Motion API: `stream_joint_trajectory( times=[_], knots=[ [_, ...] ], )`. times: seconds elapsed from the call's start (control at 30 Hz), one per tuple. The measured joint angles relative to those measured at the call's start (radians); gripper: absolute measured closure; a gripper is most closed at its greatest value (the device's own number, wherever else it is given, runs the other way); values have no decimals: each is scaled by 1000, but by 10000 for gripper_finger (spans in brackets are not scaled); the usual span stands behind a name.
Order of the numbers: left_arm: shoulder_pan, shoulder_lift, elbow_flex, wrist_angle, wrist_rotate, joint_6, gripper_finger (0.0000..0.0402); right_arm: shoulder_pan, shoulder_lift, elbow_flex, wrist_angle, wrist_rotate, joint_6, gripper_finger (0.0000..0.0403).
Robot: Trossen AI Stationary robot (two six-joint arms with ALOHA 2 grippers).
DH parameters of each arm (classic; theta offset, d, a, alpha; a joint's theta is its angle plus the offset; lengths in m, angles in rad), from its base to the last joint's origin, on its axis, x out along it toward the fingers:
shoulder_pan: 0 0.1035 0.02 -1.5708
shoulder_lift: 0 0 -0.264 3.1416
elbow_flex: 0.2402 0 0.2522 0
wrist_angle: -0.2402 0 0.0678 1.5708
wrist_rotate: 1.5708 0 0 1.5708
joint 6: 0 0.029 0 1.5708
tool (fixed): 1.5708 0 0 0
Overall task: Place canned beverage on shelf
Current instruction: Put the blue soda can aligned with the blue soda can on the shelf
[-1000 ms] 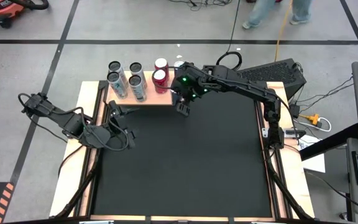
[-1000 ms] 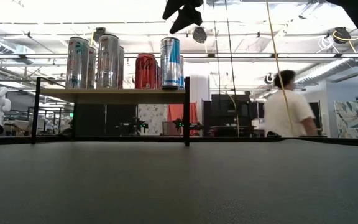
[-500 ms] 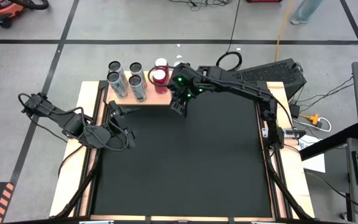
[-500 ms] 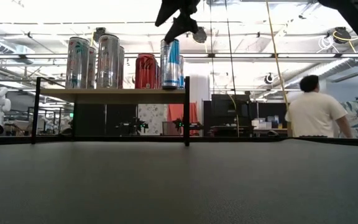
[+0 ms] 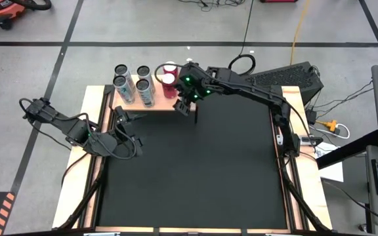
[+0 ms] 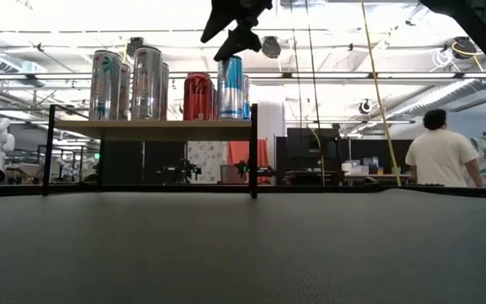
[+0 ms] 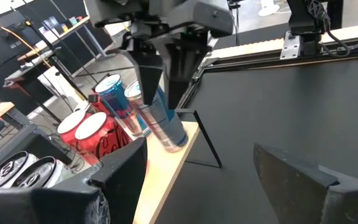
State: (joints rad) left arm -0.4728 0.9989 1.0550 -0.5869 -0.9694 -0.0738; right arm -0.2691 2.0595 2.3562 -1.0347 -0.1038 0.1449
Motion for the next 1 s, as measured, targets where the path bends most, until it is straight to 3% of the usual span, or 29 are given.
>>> stream_joint_trajectory(
  times=[0.4, 0.73, 1.0],
  knots=[
    [0, 0, 0, 1, 1, -1, 107, -20, -12, 0, 54, 0, 25, 133],
    [0, 0, 0, 1, 25, -26, 107, -33, -88, 0, 10, 49, 19, 133],
    [0, 0, 0, 0, 24, -27, 107, -67, -80, 0, -57, 24, 25, 133]
  ],
)
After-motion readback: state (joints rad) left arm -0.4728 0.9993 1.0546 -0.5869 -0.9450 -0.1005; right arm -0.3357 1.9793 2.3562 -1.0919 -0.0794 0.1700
